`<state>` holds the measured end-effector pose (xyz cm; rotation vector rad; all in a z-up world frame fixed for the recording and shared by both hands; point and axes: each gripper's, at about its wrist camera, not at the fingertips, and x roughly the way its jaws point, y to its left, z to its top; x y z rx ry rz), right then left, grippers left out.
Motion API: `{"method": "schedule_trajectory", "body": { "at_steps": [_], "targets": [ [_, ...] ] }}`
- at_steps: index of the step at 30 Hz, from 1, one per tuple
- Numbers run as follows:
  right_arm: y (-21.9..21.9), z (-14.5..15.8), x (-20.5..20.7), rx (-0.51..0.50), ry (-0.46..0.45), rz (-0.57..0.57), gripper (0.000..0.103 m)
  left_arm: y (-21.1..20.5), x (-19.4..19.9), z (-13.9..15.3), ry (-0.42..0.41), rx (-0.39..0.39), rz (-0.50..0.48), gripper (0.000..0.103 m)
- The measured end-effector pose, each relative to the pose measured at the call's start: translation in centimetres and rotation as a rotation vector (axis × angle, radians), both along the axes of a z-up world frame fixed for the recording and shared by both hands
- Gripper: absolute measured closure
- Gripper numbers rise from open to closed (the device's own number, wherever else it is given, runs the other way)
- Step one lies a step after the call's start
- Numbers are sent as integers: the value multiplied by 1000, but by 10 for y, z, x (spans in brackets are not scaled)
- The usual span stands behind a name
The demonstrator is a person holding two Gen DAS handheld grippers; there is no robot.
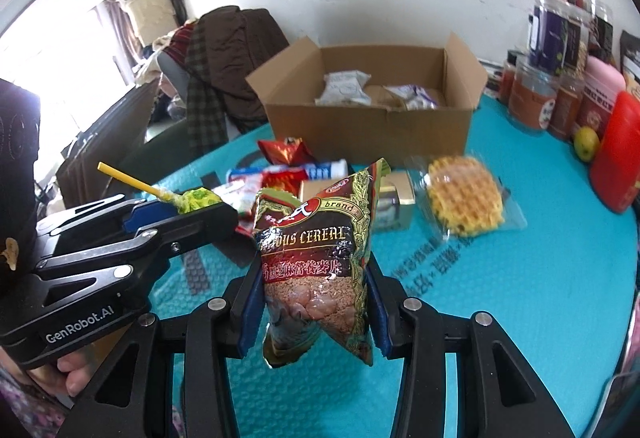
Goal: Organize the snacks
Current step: 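Lift the lollipop and cereal bag and carry them toward the cardboard box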
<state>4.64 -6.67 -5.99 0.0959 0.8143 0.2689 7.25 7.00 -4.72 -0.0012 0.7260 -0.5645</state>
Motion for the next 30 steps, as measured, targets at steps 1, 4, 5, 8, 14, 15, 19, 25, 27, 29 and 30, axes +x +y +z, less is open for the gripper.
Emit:
{"method": "schedule_trajectory", "body": {
  "at_steps": [1, 4, 5, 8, 14, 15, 19, 25, 27, 29, 30],
  "targets": [
    [0, 3, 1, -2, -6, 3, 59, 0, 1, 3, -6, -4, -2, 78],
    [0, 15, 6, -22, -30, 12, 59, -1, 5, 11, -33, -12, -7, 78],
    [0, 19, 8, -31, -40, 17, 59, -2, 7, 16, -47, -15, -8, 78],
    [-1, 31, 15, -43, -66, 29, 59, -3, 14, 26, -70, -26, -8, 78],
    [-4, 50, 29, -62, -118, 40, 59, -6, 30, 44, -109, -50, -18, 78],
    [-4, 53, 32, -63, -127, 41, 59, -7, 33, 48, -118, -50, -26, 78],
    [-7, 60, 44, -56, -146, 43, 59, -12, 41, 60, -157, -49, -35, 78],
    [-11, 73, 63, -60, -176, 36, 59, -19, 59, 78, -213, -49, -39, 78],
    [-12, 77, 70, -61, -188, 37, 59, -20, 66, 84, -225, -54, -37, 78],
    [-14, 83, 79, -66, -201, 35, 59, -20, 75, 89, -237, -57, -30, 78],
    [-15, 85, 83, -69, -209, 35, 59, -21, 79, 91, -243, -57, -26, 78]
  ]
}}
